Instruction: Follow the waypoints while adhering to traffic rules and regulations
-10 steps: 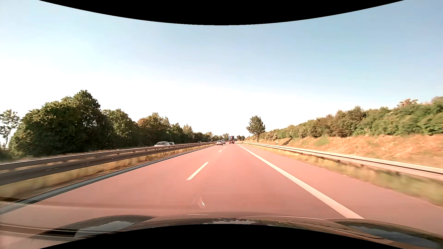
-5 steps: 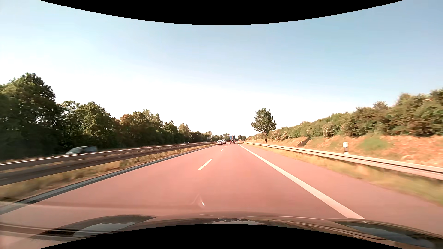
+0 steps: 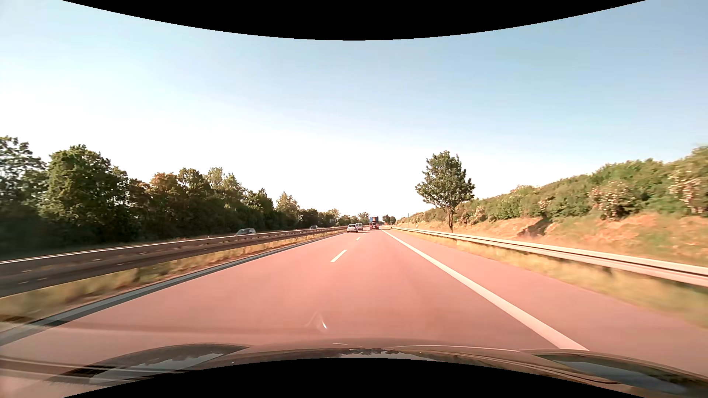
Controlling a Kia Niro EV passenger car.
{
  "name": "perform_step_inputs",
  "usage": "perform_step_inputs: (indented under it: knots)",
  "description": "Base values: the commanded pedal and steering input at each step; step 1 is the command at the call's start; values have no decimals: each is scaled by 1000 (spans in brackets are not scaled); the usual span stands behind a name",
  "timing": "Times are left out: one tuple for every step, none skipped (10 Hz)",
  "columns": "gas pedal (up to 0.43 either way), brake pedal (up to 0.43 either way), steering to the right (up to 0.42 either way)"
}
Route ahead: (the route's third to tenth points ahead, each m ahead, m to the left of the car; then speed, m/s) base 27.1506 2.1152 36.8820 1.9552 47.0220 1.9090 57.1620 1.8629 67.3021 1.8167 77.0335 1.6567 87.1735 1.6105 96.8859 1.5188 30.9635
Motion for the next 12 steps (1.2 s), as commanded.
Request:
perform_step_inputs:
  knots:
    - [287, 6, -6]
    - [287, 6, -6]
    - [311, 6, -6]
    - [350, 6, -6]
    - [358, 6, -6]
    - [370, 6, -6]
    - [370, 6, -6]
    - [370, 6, -7]
    - [370, 6, -6]
    - [378, 6, -7]
    - [378, 6, -6]
    - [378, 6, -6]
